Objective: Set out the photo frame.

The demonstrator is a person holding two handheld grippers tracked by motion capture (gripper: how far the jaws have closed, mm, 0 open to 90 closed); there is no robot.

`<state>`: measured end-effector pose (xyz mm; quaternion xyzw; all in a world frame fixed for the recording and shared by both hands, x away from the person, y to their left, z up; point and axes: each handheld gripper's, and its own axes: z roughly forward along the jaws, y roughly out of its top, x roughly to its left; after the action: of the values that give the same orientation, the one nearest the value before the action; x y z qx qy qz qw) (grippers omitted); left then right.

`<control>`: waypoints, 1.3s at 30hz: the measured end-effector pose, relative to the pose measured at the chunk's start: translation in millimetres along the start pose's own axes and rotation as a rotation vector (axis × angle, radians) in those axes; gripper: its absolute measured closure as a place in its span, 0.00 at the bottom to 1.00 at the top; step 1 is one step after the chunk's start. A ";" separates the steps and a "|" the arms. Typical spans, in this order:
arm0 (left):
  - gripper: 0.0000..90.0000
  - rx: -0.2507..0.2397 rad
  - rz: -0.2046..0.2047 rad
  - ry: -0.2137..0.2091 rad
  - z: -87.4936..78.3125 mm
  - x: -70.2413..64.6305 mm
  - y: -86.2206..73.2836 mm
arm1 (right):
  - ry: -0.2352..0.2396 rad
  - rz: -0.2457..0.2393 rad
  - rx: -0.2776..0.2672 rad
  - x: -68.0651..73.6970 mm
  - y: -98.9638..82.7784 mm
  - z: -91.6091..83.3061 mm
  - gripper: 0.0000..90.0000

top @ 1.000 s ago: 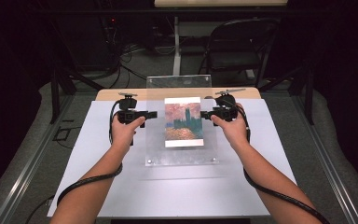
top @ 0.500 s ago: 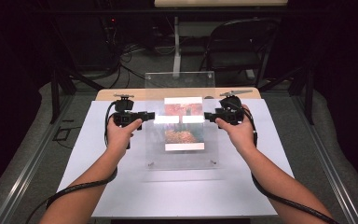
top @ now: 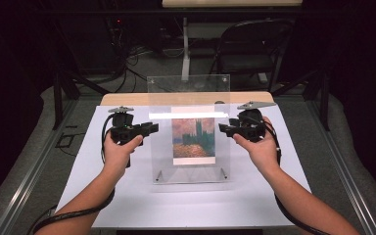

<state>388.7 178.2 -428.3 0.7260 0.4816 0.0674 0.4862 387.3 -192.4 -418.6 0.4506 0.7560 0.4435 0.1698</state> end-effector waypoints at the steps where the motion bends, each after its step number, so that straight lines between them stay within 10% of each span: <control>1: 0.74 -0.004 0.007 0.000 -2.1 -2.1 -1.9 | 0.010 0.006 -0.008 0.4 -1.5 -2.9 0.59; 39: 0.71 -0.060 0.085 -0.063 -40.1 -31.6 -41.2 | 0.108 -0.004 -0.054 22.2 -33.1 -53.3 0.65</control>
<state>323.2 182.4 -427.6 0.7328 0.4325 0.0796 0.5193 322.8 -208.2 -413.4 0.4197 0.7527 0.4870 0.1419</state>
